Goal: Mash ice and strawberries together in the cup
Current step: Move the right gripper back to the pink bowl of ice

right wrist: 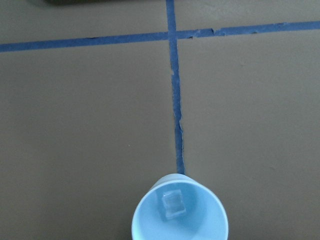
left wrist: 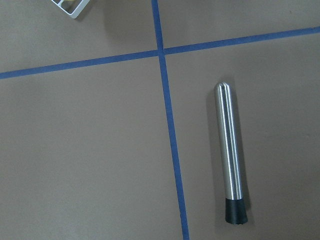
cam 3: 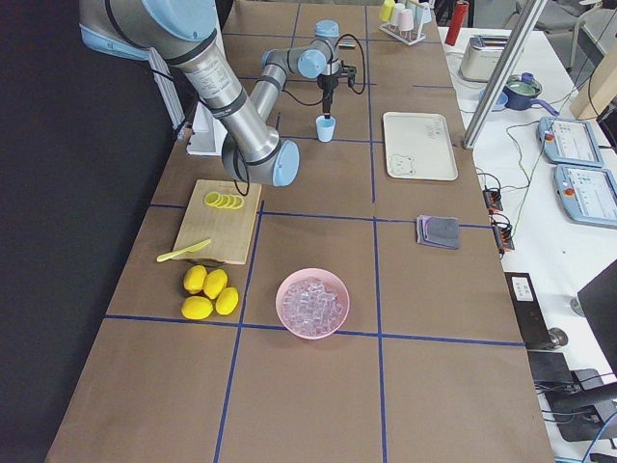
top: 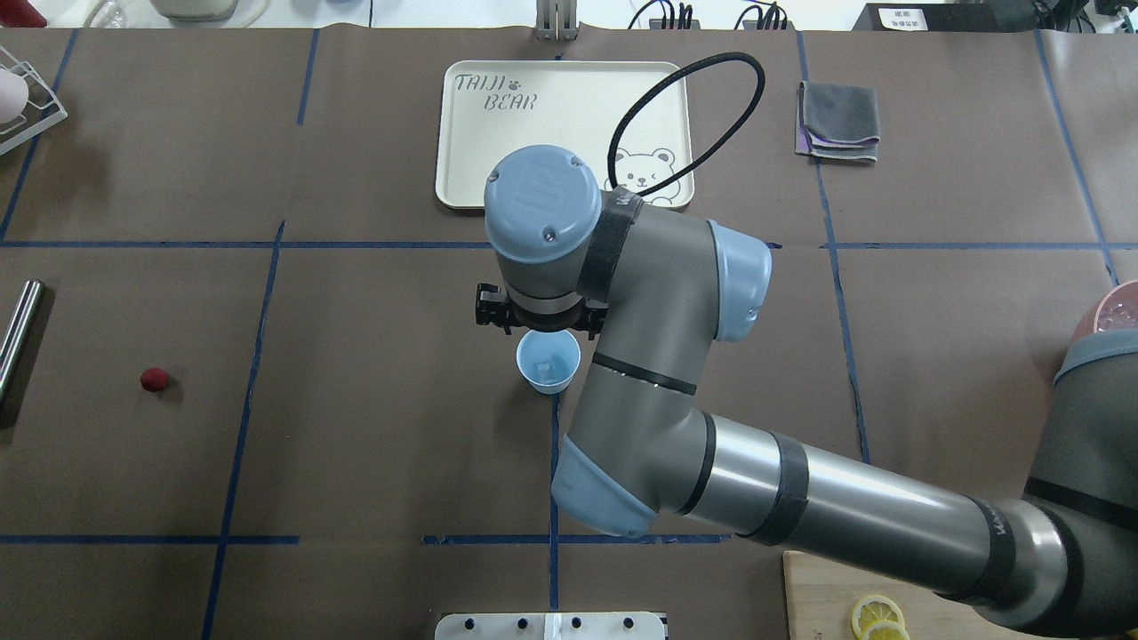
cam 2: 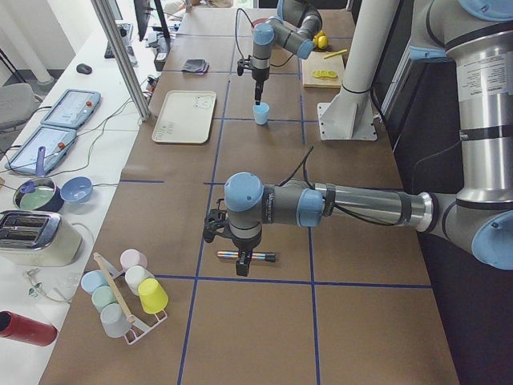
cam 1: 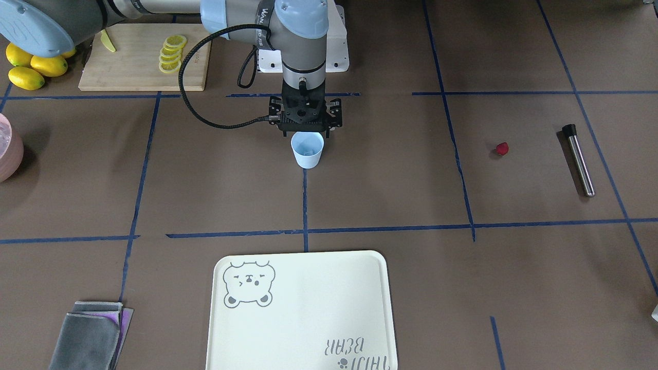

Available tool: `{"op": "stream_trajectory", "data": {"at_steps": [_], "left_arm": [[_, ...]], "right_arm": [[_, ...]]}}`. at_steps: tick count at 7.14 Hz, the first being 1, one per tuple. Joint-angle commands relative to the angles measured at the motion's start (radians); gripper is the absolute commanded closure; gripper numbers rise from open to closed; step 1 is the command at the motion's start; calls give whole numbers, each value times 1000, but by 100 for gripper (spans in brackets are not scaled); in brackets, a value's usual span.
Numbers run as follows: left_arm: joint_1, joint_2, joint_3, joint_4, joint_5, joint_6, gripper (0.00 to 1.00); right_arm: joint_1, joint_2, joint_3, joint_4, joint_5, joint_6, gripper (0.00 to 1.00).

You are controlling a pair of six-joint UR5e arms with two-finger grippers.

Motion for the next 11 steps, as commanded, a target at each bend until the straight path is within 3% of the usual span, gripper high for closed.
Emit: {"op": "stream_trajectory", "data": {"at_steps": [1, 3, 4, 6, 8, 10, 11], "left_arm": [[0, -1, 0, 0, 0, 0, 0], [2, 0, 0, 0, 0, 0, 0], [2, 1, 0, 0, 0, 0, 0], [2, -1, 0, 0, 0, 0, 0], [2, -1, 0, 0, -2, 2, 0], [2, -1, -2, 0, -2, 2, 0], [2, -1, -2, 0, -2, 2, 0]], "right_arm": [[129, -152, 154, -2, 116, -181, 0], [273, -440, 365, 5, 209, -451, 0], [370, -563, 415, 5, 250, -600, 0], [546, -791, 414, 104, 356, -870, 0], [709, -940, 353, 215, 469, -1111, 0], [756, -1032, 320, 221, 464, -1311, 0], [756, -1077, 307, 288, 459, -1316, 1]]}}
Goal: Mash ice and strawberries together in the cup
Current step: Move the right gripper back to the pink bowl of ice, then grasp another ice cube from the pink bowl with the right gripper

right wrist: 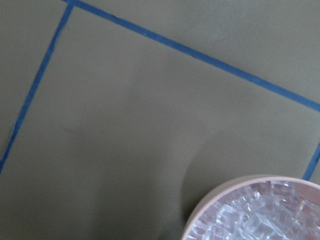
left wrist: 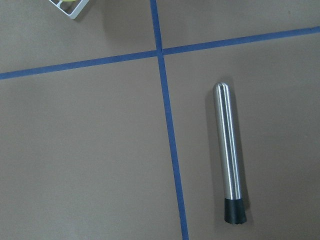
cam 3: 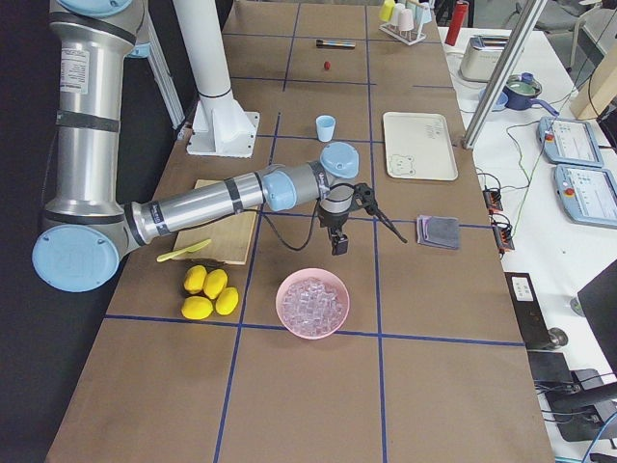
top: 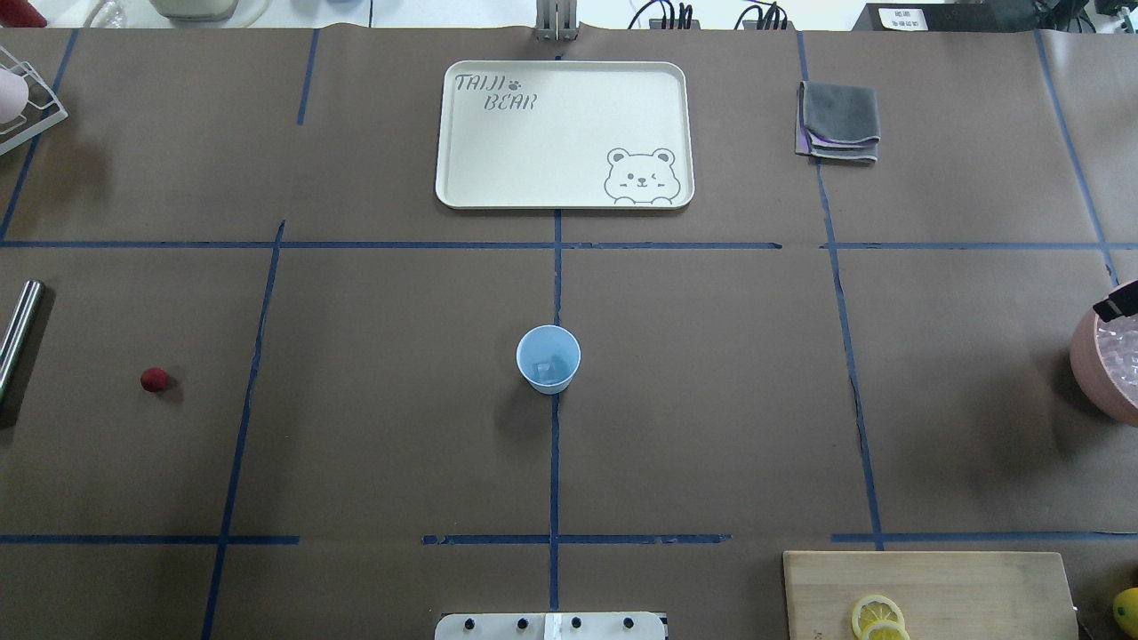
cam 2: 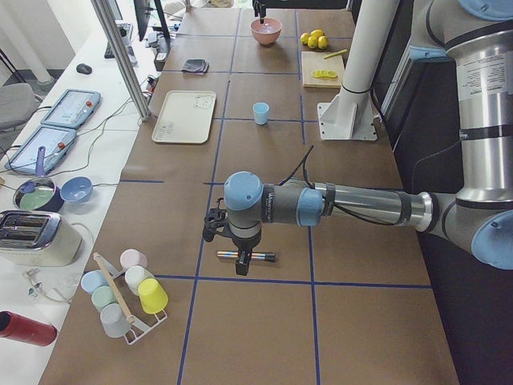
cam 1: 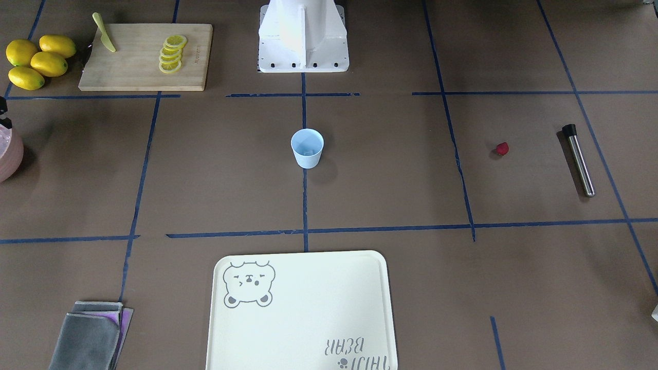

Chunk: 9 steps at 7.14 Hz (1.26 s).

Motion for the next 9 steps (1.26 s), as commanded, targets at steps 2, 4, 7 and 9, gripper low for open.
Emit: {"op": "stream_trajectory", "data": {"at_steps": [2, 4, 7, 9], "left_arm": [[2, 0, -1, 0, 0, 0, 0], [2, 2, -1, 0, -3, 0, 0], [2, 2, 1, 1, -3, 0, 0], [2, 2, 1, 0, -3, 0, 0]], "right_arm": [[11, -86, -95, 181, -28, -55, 7], [8, -109, -119, 181, -71, -71, 7], [-37, -105, -164, 178, -71, -76, 12], [-69, -103, -199, 181, -70, -87, 17]]}}
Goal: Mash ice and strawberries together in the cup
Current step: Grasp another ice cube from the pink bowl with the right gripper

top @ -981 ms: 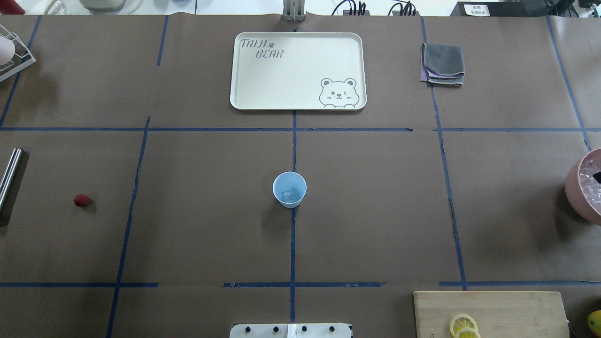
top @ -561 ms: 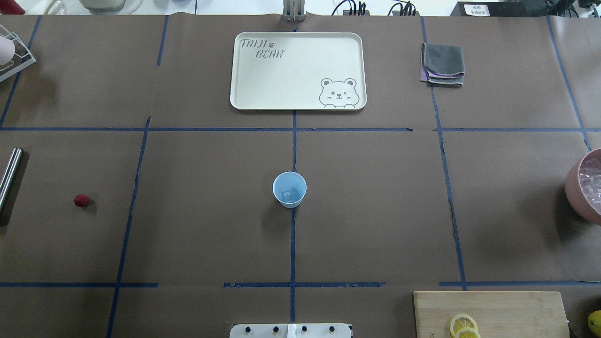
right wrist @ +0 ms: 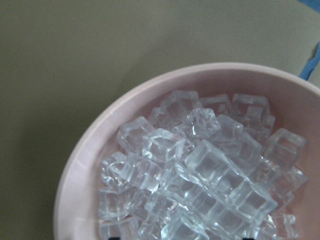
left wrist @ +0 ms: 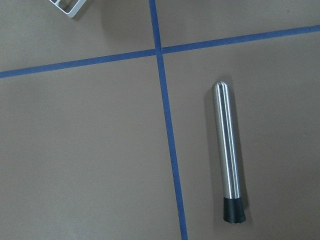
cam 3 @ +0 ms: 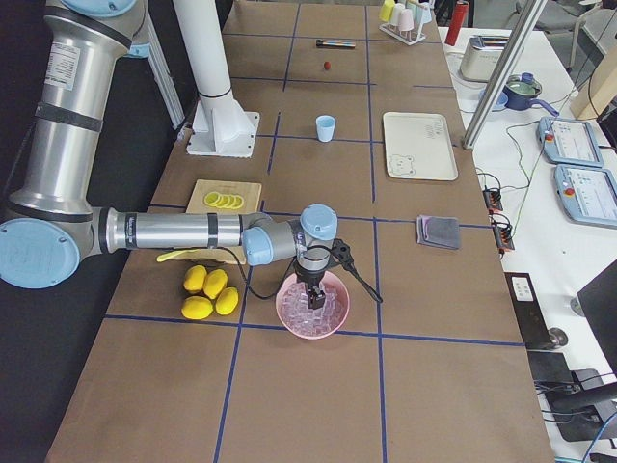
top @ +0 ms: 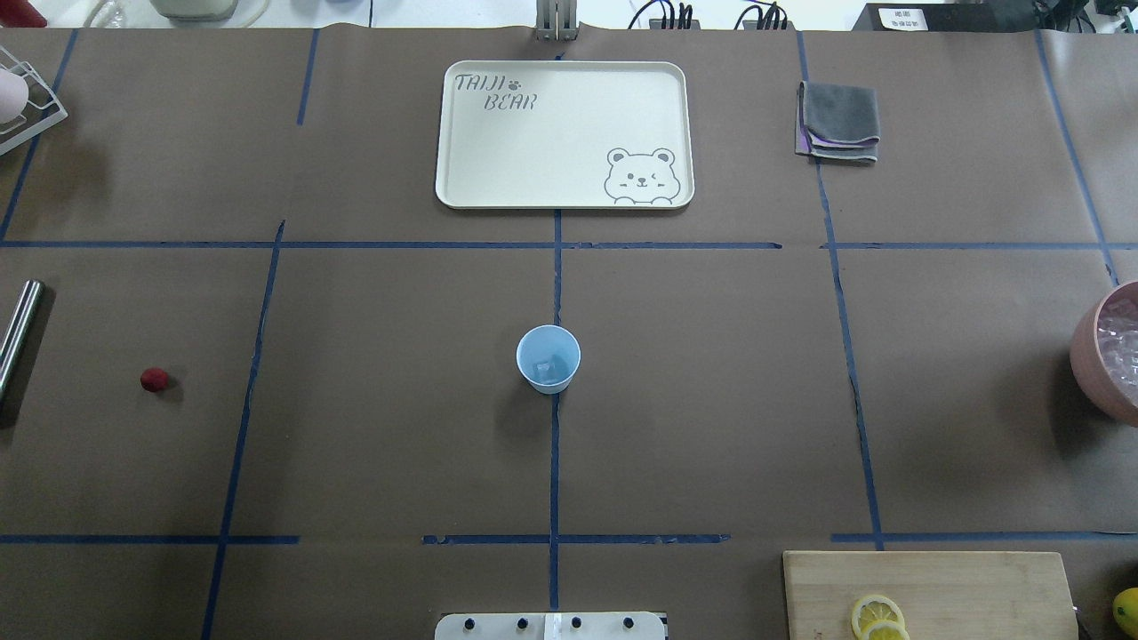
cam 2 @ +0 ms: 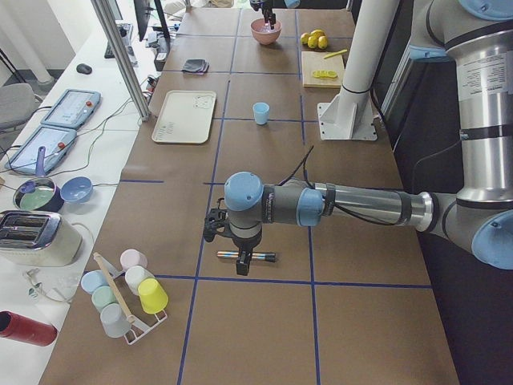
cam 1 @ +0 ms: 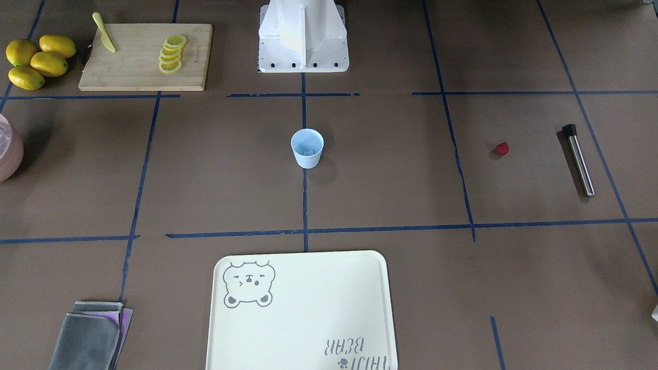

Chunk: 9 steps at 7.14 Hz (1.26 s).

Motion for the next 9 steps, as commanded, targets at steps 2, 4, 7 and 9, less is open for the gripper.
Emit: {"op": "stream_trajectory", "data": {"at_steps": [2, 4, 7, 9], "left_arm": [[0, 0, -1, 0, 0, 0, 0], [0, 0, -3, 0, -2, 2, 0], [0, 0, -3, 0, -29, 2, 0], [0, 0, -3, 1, -29, 0, 0]], "right_arm": [[-15, -4, -16, -1, -2, -9, 32], [-15, -1, -15, -2, 0, -10, 91], [4, 5, 28, -13, 10, 0, 97], [48, 85, 145, -194, 20, 11, 97]]}}
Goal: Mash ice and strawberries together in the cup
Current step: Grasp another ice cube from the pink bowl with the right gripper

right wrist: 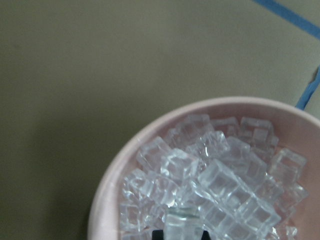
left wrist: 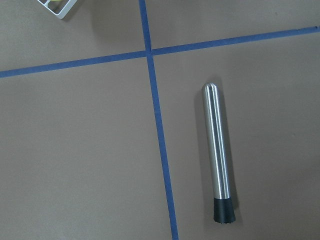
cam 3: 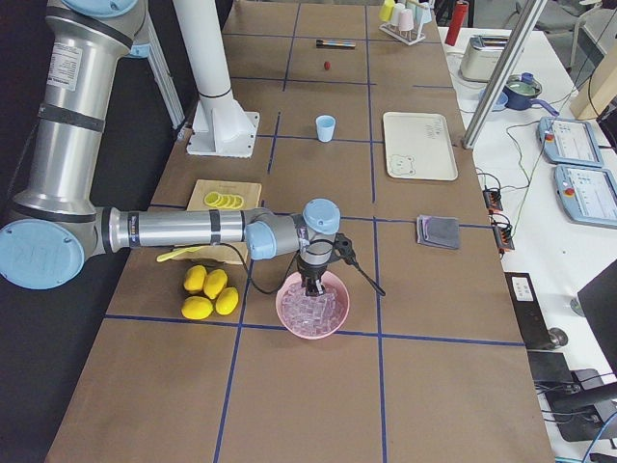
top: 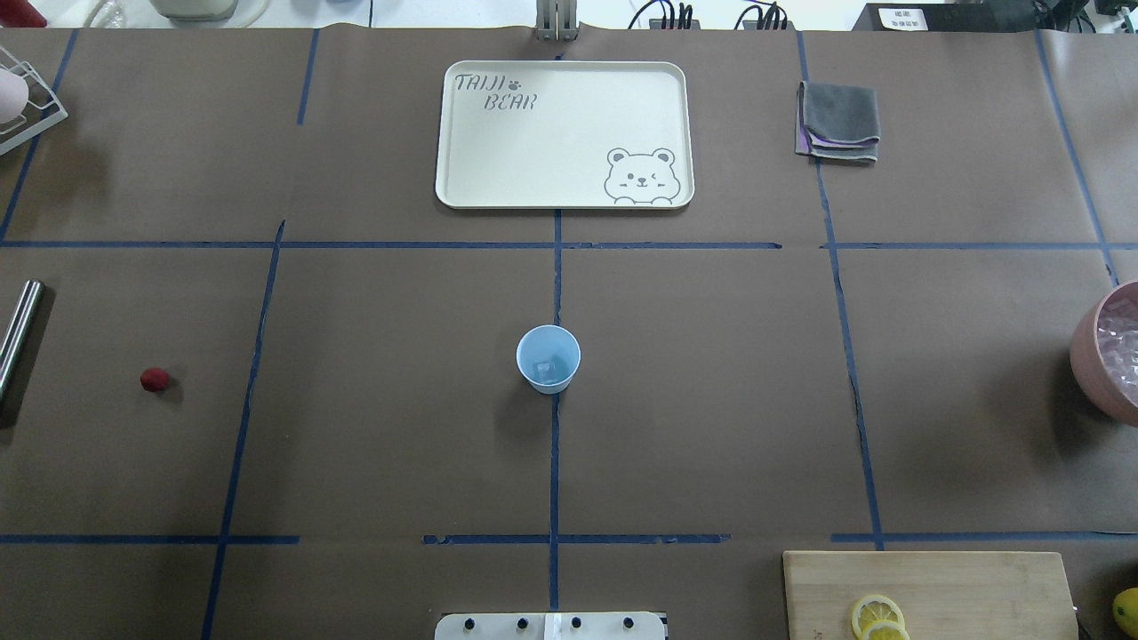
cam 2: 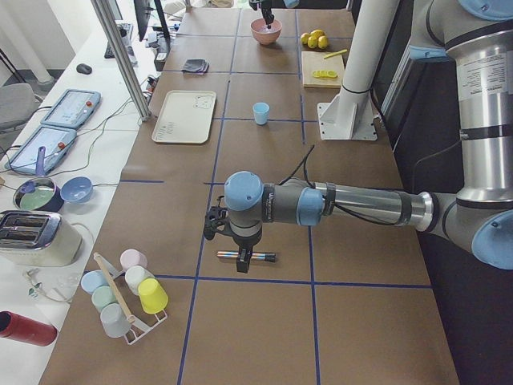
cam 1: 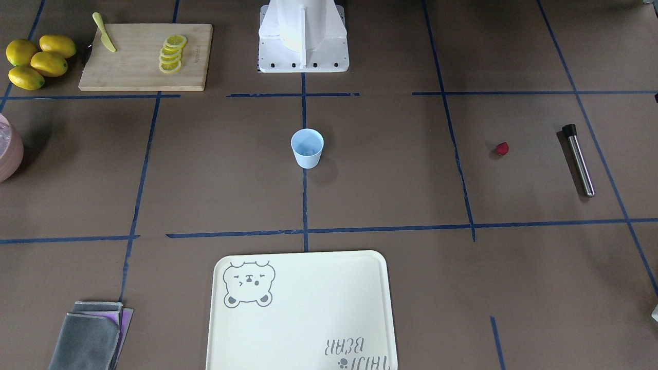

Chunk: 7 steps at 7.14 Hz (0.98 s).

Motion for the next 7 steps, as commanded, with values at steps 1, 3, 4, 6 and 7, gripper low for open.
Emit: {"op": "stream_trajectory", "data": {"at_steps": [1, 3, 4, 6, 7], "left_arm": [[0, 0, 1, 1, 1, -1, 0], [0, 0, 2, 0, -1, -1, 0], [0, 0, 0, 0, -1, -1, 0], [0, 0, 0, 0, -1, -1, 0], [0, -2, 1, 0, 1, -1, 0]], "right_arm": [[25, 134, 148, -256, 6, 68, 97], [-12, 319, 185, -302, 10, 423, 100], [-99, 399, 190, -302, 6, 585, 99], [-327, 598, 184, -306, -66, 872, 97], [-459, 707, 164, -343, -179, 1012, 96]]}}
